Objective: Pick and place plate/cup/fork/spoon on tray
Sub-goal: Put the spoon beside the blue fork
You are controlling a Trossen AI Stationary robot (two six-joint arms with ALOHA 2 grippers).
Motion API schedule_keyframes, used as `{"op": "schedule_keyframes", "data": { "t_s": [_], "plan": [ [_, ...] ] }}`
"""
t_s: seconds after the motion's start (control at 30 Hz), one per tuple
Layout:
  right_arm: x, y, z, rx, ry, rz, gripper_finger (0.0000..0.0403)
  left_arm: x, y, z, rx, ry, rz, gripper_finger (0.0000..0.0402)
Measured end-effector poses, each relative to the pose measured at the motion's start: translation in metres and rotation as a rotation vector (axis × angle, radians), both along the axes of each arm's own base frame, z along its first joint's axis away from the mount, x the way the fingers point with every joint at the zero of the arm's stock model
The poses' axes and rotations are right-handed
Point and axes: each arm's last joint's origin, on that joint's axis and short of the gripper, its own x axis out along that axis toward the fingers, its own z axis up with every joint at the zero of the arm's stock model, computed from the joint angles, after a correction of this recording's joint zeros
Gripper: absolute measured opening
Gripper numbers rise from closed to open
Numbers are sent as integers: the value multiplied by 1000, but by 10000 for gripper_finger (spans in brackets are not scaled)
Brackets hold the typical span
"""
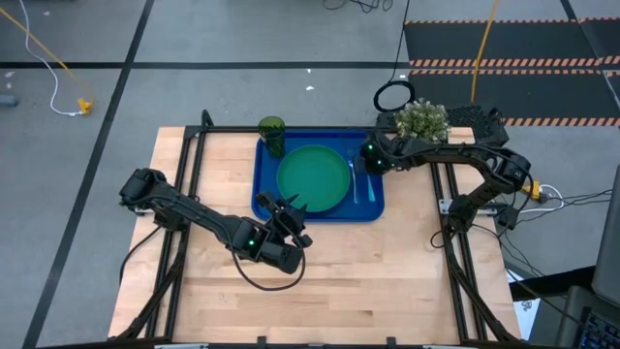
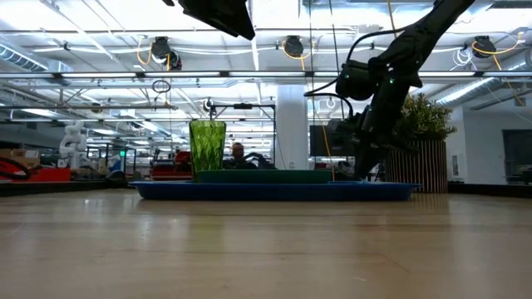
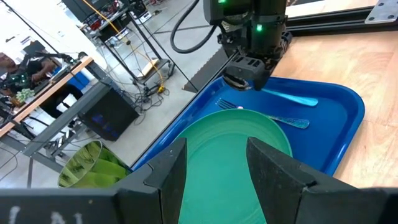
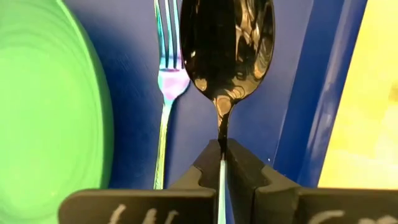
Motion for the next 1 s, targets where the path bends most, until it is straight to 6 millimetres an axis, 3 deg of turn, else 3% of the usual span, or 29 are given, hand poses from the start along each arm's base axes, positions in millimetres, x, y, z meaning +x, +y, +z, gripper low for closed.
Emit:
{"op": "schedule_keyframes", "data": {
  "t_s": [0.57, 1.0],
  "plan": [
    [3, -2, 1, -11, -38, -16, 2, 0, 1, 0, -3, -5, 4, 170],
    [13, -8, -23, 29, -32, -14, 2, 4, -1, 2, -7, -22, -14, 170]
  ]
}}
